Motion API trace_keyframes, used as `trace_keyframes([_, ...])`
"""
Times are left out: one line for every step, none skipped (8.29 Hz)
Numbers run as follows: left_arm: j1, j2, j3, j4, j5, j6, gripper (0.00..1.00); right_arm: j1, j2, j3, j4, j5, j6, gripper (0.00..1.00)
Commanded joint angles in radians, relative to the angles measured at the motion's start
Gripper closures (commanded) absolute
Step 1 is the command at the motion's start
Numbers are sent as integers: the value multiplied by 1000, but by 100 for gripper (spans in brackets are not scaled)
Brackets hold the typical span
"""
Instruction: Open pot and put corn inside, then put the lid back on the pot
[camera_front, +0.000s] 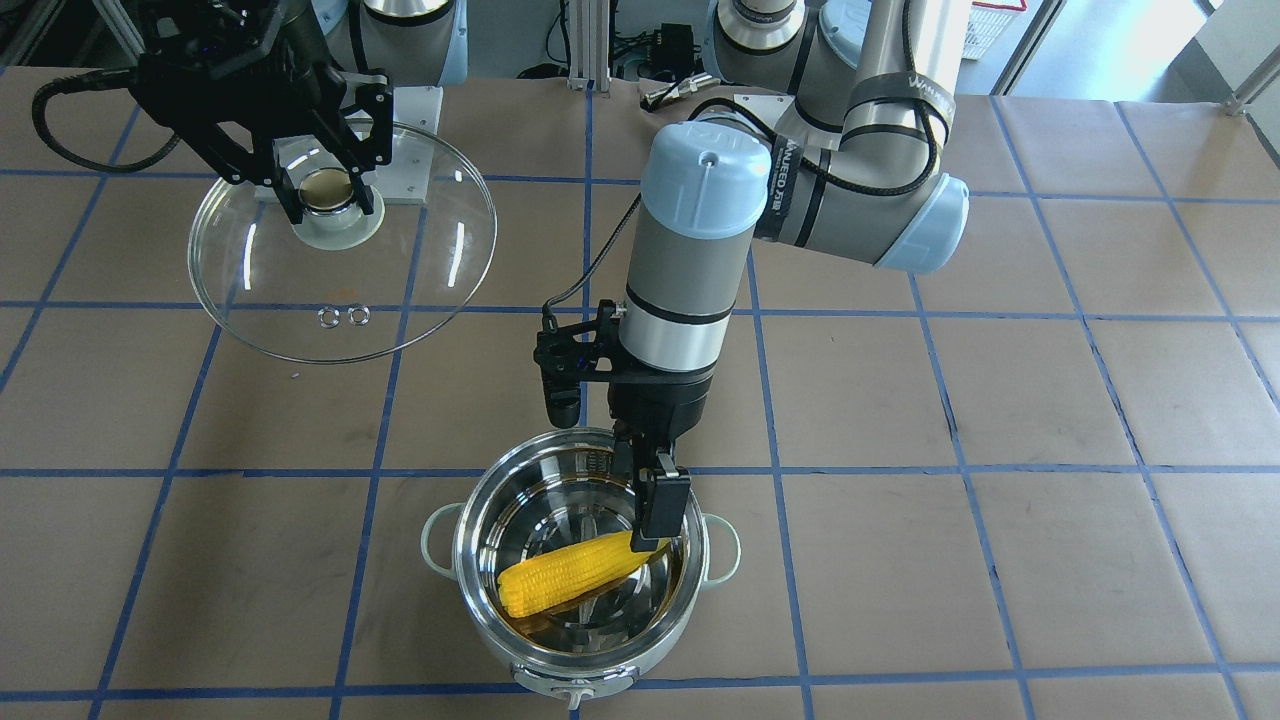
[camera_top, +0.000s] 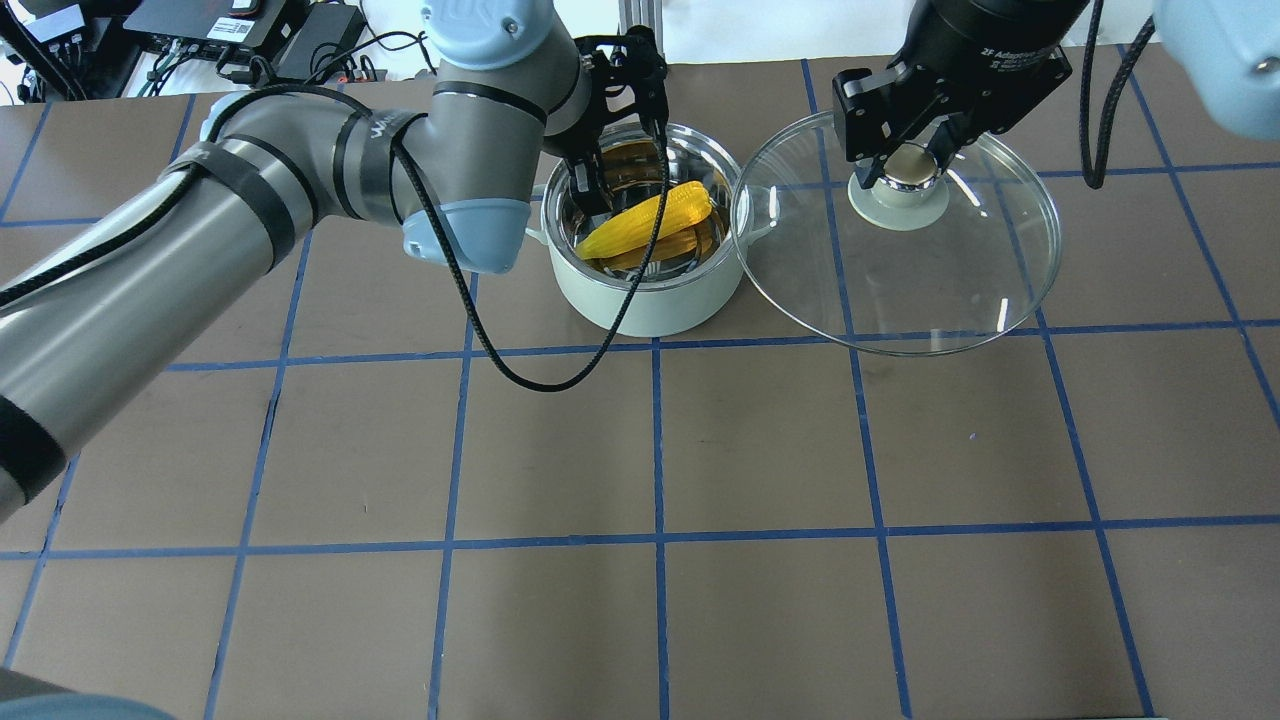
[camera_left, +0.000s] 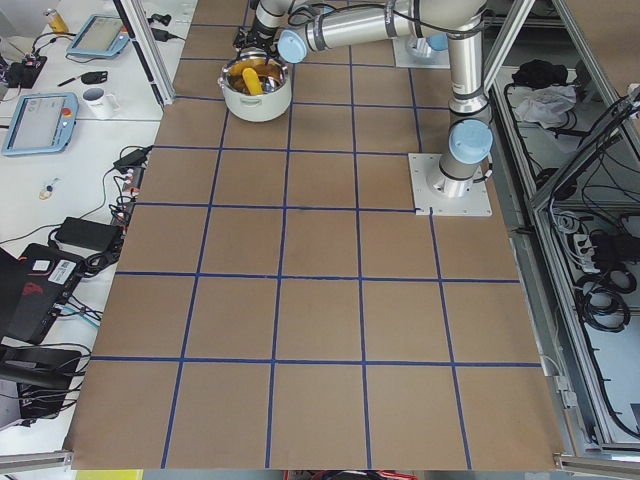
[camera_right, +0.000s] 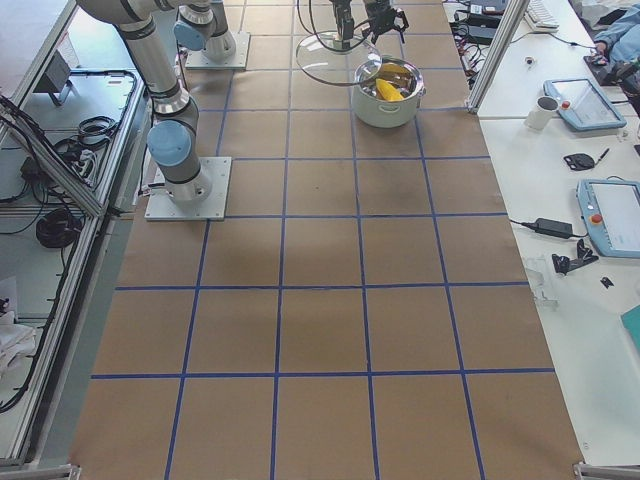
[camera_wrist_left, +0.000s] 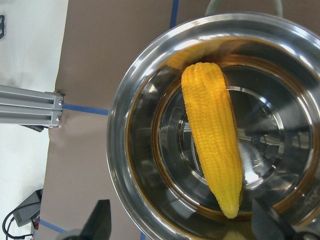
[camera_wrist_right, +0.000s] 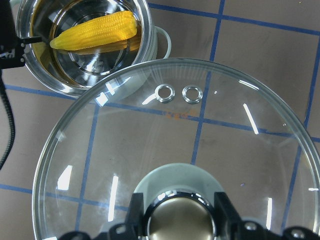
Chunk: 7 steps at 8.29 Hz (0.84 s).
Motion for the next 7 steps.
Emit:
trace_keyframes([127,92,1,-153,-54,-6,0,0,1,0,-3,0,-2,67])
trace_keyframes([213,112,3,-197,-139,-27,0,0,1,0,-1,0,-2,67])
trace_keyframes([303,132,3,-276,-201,-81,0,0,3,0,-4,0,-3,67])
trace_keyframes([366,150,1,-294,-195,-165,0,0,3,0,-4,0,-2,67])
trace_keyframes([394,167,1,-309,-195,-226,0,-2,15,-9,-10,-14,20,67])
trace_keyframes([398,186,1,-323,-194,-285,0,-2,71,-35,-65,-25,84,67])
trace_keyframes([396,212,1,-329,-192,-393,0,0,136,-91,-81,-25,140,66])
